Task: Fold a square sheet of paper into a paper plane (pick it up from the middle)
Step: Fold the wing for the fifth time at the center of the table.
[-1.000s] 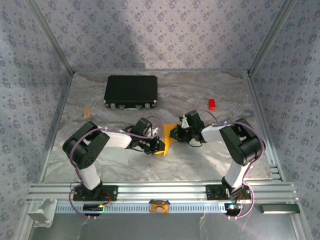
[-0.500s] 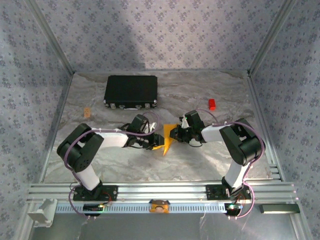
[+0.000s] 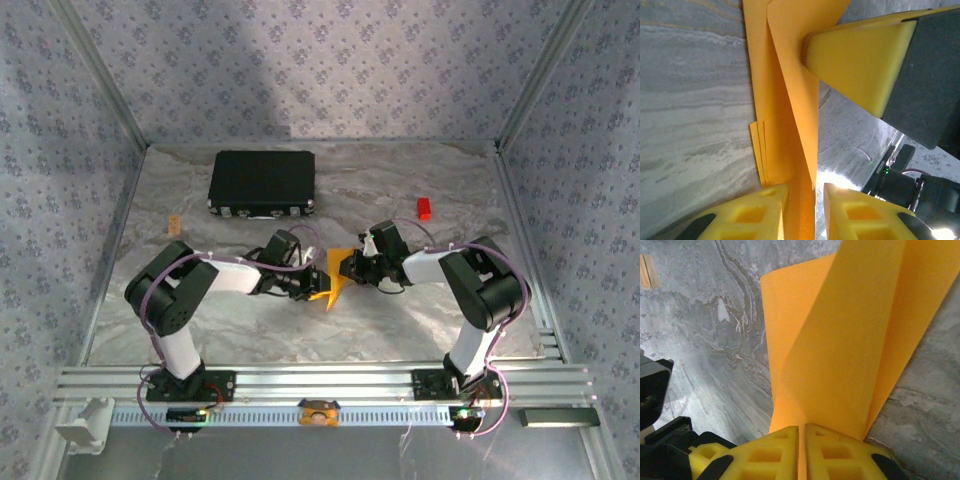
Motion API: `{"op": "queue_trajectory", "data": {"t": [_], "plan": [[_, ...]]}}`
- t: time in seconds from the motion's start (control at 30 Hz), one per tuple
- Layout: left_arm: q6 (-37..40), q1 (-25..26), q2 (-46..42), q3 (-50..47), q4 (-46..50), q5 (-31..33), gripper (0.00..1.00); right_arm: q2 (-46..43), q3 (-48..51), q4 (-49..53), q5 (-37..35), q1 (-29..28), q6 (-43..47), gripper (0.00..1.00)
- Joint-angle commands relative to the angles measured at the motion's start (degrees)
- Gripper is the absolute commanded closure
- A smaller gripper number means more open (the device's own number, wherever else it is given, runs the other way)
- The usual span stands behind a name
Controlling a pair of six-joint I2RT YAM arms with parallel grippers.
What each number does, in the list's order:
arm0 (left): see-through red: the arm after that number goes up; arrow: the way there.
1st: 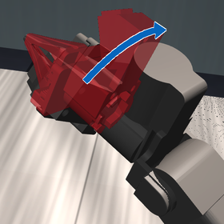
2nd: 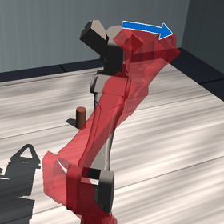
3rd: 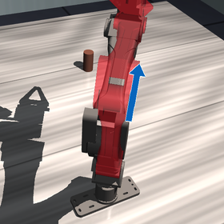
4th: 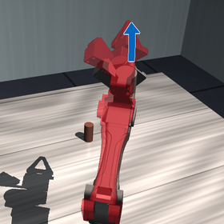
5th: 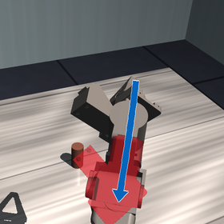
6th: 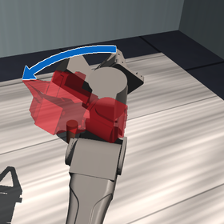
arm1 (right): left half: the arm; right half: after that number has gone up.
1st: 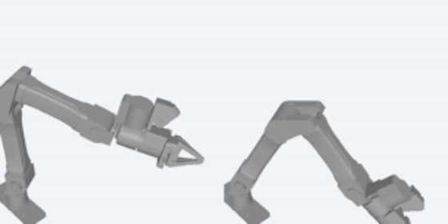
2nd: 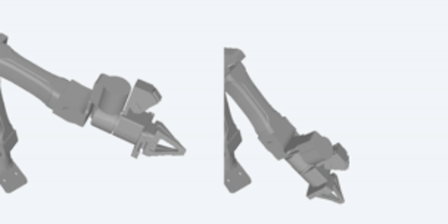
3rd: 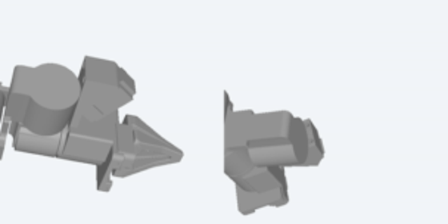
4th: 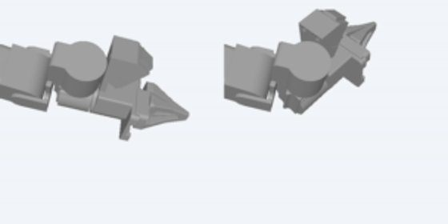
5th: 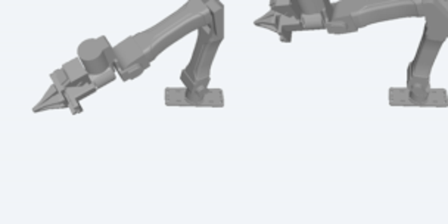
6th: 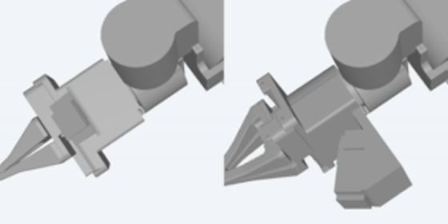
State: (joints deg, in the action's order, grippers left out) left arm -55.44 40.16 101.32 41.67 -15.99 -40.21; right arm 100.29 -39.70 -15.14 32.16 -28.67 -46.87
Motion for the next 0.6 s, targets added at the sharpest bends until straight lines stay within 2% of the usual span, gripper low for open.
{"op": "queue_trajectory", "data": {"t": [0.0, 0.1, 0.3, 0.57], "plan": [[-1.1, 0.1, 0.9, 1.3, -2.4, -2.2, 0.78, 3.5, 1.4, 6.0, -5.7, -1.0, 1.5, 0.86], [-1.0, 0.1, 1.2, 1.5, -1.7, -2.5, 0.81, 3.5, 1.4, 6.0, -5.7, -1.0, 1.5, 0.86], [-0.5, 0.3, 2.9, 1.9, 0.7, -4.5, 0.96, 3.7, 1.5, 5.8, -5.8, -1.0, 1.4, 0.86], [1.0, 1.1, 3.9, 1.4, 3.7, -4.4, 0.93, 3.9, 1.4, 5.8, -5.9, -1.0, 1.4, 0.86]]}}
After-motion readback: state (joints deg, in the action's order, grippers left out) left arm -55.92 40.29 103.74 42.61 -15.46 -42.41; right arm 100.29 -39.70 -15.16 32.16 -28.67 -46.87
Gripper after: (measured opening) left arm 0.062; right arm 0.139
